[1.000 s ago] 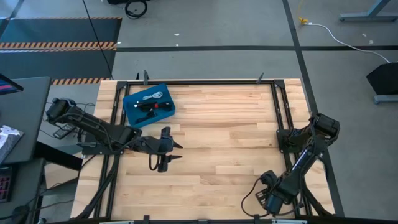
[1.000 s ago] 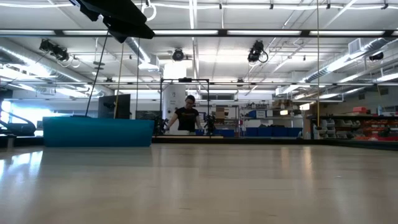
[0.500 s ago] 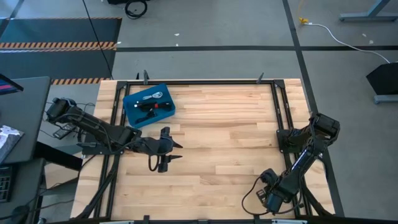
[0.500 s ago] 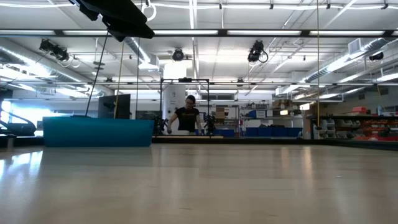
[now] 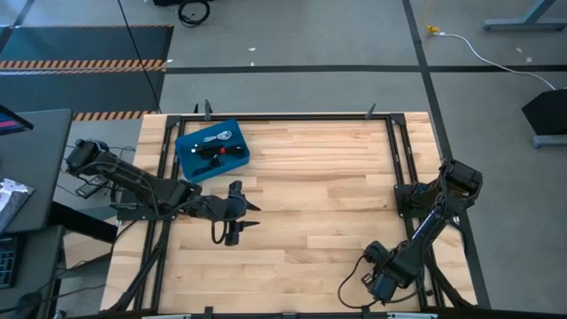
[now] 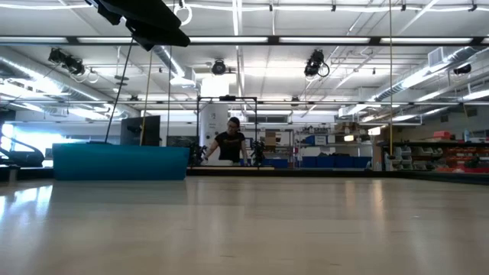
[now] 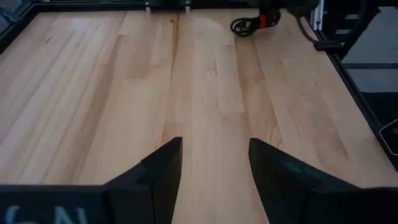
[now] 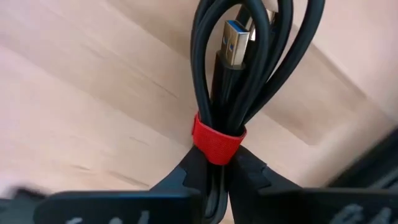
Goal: Pick and place USB-C Cables
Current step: Put the black charger cable into the blue bin
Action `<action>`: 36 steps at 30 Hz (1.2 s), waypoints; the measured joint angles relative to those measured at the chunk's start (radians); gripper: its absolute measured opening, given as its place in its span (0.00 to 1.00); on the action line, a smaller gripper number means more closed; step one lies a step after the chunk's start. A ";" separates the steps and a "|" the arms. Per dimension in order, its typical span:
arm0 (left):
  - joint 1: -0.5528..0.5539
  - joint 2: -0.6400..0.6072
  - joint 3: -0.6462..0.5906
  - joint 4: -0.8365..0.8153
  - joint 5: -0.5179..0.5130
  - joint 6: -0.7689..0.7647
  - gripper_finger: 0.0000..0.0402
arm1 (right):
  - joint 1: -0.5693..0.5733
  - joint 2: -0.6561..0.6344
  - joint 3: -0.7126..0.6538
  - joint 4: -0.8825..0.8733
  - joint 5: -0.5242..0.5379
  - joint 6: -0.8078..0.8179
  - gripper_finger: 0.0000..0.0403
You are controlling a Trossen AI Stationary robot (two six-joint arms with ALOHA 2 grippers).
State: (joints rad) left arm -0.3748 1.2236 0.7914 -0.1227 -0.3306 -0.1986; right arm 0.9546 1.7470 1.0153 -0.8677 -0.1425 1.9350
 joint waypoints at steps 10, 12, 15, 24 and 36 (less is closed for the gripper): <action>0.000 0.000 0.000 0.000 -0.033 -0.001 0.48 | -0.107 0.000 0.216 -0.207 0.246 -0.229 0.11; 0.000 0.000 0.000 0.009 -0.032 0.000 0.48 | -0.136 0.000 0.258 -0.222 0.331 -0.303 0.11; -0.008 0.000 0.000 0.058 -0.032 0.003 0.48 | -0.182 0.000 0.322 -0.216 0.470 -0.449 0.11; -0.078 0.000 0.000 0.284 -0.032 0.108 0.48 | -0.264 0.000 0.490 -0.077 0.896 -1.016 0.11; -0.141 0.011 0.001 0.554 -0.032 0.238 0.48 | -0.341 0.000 0.510 0.393 1.030 -1.560 0.11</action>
State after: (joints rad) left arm -0.5159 1.2344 0.7924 0.4309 -0.3626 0.0391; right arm 0.6135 1.7470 1.5257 -0.4742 0.8877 0.3747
